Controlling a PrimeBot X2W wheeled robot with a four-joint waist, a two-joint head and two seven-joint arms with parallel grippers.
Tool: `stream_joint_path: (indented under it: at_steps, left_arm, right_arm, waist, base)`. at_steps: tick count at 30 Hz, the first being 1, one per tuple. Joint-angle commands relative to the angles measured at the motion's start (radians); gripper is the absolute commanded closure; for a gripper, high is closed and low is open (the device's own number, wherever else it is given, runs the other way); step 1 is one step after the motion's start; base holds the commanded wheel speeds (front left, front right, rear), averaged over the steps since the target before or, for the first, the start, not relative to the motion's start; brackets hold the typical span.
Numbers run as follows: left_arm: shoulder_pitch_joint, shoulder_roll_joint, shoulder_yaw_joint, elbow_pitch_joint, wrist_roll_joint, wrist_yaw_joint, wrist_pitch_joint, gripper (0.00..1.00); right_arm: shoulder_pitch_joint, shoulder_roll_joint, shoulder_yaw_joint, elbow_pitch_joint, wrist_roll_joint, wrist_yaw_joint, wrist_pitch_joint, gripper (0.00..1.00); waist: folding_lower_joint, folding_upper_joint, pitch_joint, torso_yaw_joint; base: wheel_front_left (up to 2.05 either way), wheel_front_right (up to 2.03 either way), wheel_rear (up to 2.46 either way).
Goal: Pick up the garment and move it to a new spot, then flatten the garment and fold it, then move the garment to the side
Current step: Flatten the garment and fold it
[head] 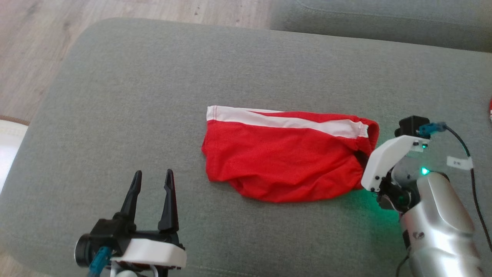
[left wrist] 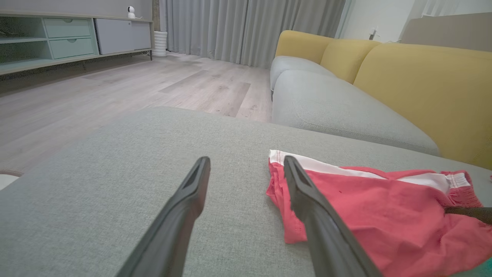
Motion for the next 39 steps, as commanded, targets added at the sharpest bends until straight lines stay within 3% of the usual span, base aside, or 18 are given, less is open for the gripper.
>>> stream_joint_path:
  at_steps: [1,5,13,17,23,31,39]
  left_arm:
    - [-0.044,0.002,0.026,-0.040,0.011,0.006,-0.001,0.00]
    - [-0.047,0.002,0.019,-0.049,0.012,0.005,0.001,0.00]
    - [-0.051,0.004,0.007,-0.054,0.007,0.002,0.013,0.00]
    - [-0.058,0.006,0.004,-0.052,0.005,0.000,0.015,0.00]
    - [-0.070,0.008,-0.001,-0.045,0.004,-0.005,0.015,0.00]
    - [-0.078,0.003,-0.016,-0.031,-0.001,-0.011,0.013,0.00]
    - [-0.089,-0.010,-0.030,-0.013,-0.007,-0.018,0.005,0.00]
  right_arm:
    - [-0.053,-0.003,0.033,-0.028,0.009,0.004,0.007,1.00]
    - [-0.068,-0.046,0.058,-0.056,0.044,0.004,0.037,1.00]
    - [-0.025,-0.221,0.062,-0.172,0.118,0.004,0.147,1.00]
    - [0.003,-0.248,0.044,-0.225,0.150,0.004,0.179,1.00]
    - [0.021,-0.180,0.043,-0.307,0.233,0.004,0.218,1.00]
    - [-0.005,-0.033,0.089,-0.371,0.309,0.004,0.243,1.00]
    - [-0.040,-0.003,0.139,-0.289,0.302,0.004,0.204,1.00]
  waist:
    - [-0.0001,0.0000,-0.001,-0.012]
    - [-0.0001,0.0000,-0.010,-0.043]
    - [-0.0001,0.0000,-0.016,-0.100]
    - [-0.0001,0.0000,-0.008,-0.115]
    - [-0.0001,0.0000,-0.004,-0.116]
    - [-0.0001,0.0000,-0.010,-0.079]
    - [-0.0001,0.0000,-0.006,-0.031]
  base:
    - [0.00,0.00,0.00]
    - [0.00,0.00,0.00]
    - [0.00,0.00,0.00]
    - [0.00,0.00,0.00]
    - [0.00,0.00,0.00]
    - [0.00,0.00,0.00]
    - [0.00,0.00,0.00]
